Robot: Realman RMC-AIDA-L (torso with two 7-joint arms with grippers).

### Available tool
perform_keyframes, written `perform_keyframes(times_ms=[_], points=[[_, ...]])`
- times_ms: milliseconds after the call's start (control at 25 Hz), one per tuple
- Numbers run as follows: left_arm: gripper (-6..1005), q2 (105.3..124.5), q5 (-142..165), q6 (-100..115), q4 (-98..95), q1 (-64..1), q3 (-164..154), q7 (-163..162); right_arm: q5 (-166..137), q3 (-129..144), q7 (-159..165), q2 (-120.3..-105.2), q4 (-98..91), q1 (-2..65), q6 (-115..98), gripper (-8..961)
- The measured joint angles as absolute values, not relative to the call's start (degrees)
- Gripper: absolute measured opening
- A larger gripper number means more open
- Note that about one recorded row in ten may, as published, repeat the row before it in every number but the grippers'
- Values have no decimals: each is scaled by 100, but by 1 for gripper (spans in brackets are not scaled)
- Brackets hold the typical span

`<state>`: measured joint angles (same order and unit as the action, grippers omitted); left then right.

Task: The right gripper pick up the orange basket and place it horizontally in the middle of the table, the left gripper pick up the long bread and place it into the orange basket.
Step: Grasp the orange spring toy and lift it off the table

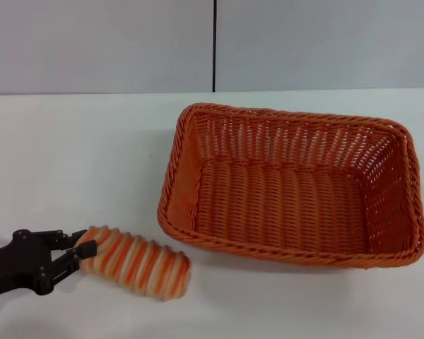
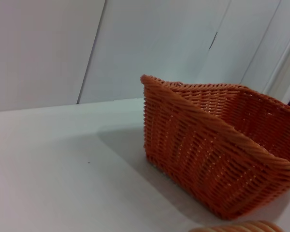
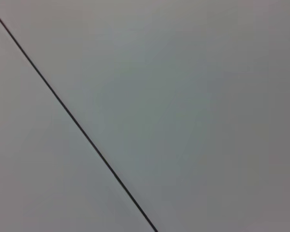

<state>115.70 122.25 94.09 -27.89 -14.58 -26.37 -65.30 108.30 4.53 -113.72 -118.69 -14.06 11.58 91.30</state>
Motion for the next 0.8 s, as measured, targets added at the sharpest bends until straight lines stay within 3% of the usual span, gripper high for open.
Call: perform_keyframes(times_ms=[480,800], points=[[188,11598,12073,9431,-2842,-1489,-2614,-6531,10838,377,-11355,-11883,-1383,1125,9145,422],[174,11399,11740,9957,-3499,-1470,-1297,-6599,10837,327,-11340,-11875,-1379,1144,9277,422]])
